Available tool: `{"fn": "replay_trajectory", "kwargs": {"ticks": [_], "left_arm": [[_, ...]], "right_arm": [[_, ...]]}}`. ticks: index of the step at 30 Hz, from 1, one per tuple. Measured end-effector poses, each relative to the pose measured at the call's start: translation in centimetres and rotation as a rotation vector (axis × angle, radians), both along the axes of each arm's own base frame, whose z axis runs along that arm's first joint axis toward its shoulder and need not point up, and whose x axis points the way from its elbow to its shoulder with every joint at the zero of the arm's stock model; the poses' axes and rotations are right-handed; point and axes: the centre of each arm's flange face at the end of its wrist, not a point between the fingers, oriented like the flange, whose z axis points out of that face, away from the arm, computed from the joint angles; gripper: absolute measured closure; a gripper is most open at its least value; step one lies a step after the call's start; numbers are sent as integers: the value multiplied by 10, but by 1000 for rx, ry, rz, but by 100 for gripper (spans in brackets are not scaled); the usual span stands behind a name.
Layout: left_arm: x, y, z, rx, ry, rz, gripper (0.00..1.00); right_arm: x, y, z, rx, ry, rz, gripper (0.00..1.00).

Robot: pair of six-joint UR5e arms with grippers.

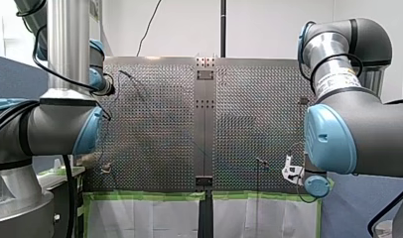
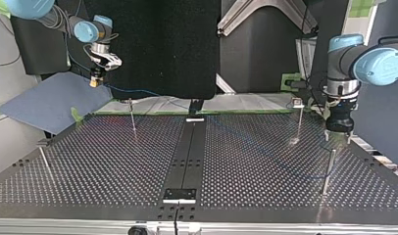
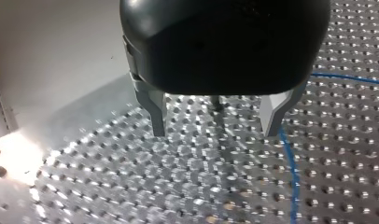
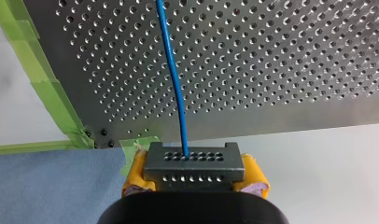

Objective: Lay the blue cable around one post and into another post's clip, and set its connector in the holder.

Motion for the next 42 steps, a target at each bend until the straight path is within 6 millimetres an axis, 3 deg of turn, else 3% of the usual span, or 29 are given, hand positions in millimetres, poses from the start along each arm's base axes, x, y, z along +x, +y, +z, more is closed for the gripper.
{"fn": "replay_trajectory", "kwargs": {"ticks": [9, 19, 34, 42], "left_arm": [[-20, 11, 28, 75, 9, 43, 0], [-35, 11, 91, 184, -42, 74, 0], [-69, -17, 184, 338, -135, 34, 0], [-60, -34, 194, 382, -94, 9, 0]], "right_arm": [[-1, 0, 0, 1, -3, -2, 100], [-1, 0, 0, 1, -6, -2, 100], [-1, -2, 1, -5, -11, 8, 100], [2, -2, 1, -6, -11, 20, 100]]}}
